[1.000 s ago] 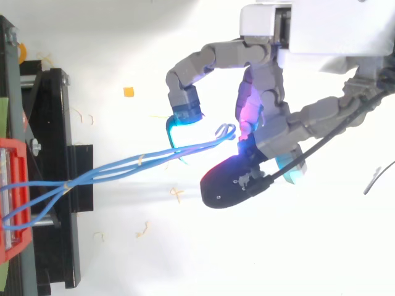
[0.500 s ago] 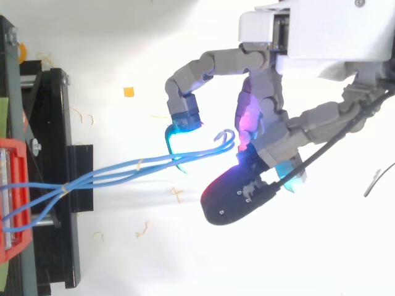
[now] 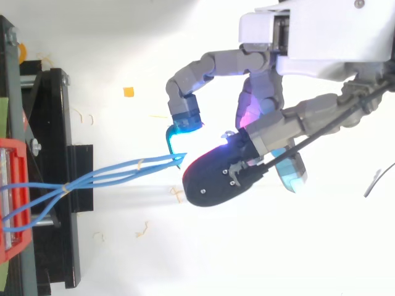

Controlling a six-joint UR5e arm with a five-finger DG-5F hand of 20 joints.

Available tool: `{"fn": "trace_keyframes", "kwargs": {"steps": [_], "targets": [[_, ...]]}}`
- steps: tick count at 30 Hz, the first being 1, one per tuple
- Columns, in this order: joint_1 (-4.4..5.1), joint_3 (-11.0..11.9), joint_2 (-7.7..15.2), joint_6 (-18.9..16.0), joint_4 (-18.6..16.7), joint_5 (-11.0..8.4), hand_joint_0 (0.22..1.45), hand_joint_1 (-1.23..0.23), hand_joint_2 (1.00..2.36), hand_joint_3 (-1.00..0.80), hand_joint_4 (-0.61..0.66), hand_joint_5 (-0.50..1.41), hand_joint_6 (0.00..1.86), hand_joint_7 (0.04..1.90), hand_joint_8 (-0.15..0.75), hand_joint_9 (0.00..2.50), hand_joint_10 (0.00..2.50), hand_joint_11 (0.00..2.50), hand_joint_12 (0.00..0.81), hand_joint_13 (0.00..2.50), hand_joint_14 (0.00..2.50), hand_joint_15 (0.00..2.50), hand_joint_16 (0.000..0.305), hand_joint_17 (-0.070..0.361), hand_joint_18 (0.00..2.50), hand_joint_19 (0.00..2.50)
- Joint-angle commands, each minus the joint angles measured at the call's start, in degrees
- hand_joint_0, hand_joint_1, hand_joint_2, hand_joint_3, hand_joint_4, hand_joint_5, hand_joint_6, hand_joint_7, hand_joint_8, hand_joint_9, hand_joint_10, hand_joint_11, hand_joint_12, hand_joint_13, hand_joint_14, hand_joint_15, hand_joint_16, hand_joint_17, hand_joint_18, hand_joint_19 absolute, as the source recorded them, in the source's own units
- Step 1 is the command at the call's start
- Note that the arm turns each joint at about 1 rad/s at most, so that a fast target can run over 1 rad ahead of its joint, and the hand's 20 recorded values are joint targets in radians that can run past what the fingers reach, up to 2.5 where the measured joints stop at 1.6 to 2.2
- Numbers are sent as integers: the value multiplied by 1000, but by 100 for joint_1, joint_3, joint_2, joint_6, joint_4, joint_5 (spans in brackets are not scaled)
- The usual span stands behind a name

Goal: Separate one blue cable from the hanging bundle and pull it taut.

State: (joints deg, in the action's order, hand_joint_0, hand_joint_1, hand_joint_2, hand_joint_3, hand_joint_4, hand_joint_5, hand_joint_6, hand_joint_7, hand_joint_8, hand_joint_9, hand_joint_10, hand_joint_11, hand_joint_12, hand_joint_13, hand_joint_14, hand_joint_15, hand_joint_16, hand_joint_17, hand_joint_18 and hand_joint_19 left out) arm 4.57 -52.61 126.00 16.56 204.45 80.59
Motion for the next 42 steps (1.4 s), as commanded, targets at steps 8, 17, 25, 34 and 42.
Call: {"fn": "trace_keyframes", "kwargs": {"steps": [8, 17, 25, 34, 42], "targets": [[-9, -12, 3, -3, -2, 1, 741, -716, 1012, -359, 33, 142, 504, 1259, 93, 1879, 11, 245, 236, 1264, 16, 391, 47, 105, 914, 606], [-9, -12, -6, 6, -2, 1, 756, -746, 1017, -299, 30, 143, 504, 1258, 90, 1883, 11, 253, 234, 1258, 15, 392, 46, 103, 913, 625], [-18, -30, 3, 6, -2, 1, 627, -688, 1000, -500, 45, 140, 504, 1277, 98, 1857, 11, 231, 227, 1260, 15, 409, 48, 109, 914, 618], [-18, -65, 3, 14, -20, 1, 562, -487, 1000, -500, 63, 140, 504, 1270, 105, 1853, 9, 192, 233, 1262, 16, 396, 53, 119, 887, 618], [-18, -65, 3, 14, -28, 1, 729, -674, 1012, -367, 61, 142, 504, 1269, 89, 1887, 11, 228, 234, 1254, 15, 397, 48, 109, 887, 609]]}}
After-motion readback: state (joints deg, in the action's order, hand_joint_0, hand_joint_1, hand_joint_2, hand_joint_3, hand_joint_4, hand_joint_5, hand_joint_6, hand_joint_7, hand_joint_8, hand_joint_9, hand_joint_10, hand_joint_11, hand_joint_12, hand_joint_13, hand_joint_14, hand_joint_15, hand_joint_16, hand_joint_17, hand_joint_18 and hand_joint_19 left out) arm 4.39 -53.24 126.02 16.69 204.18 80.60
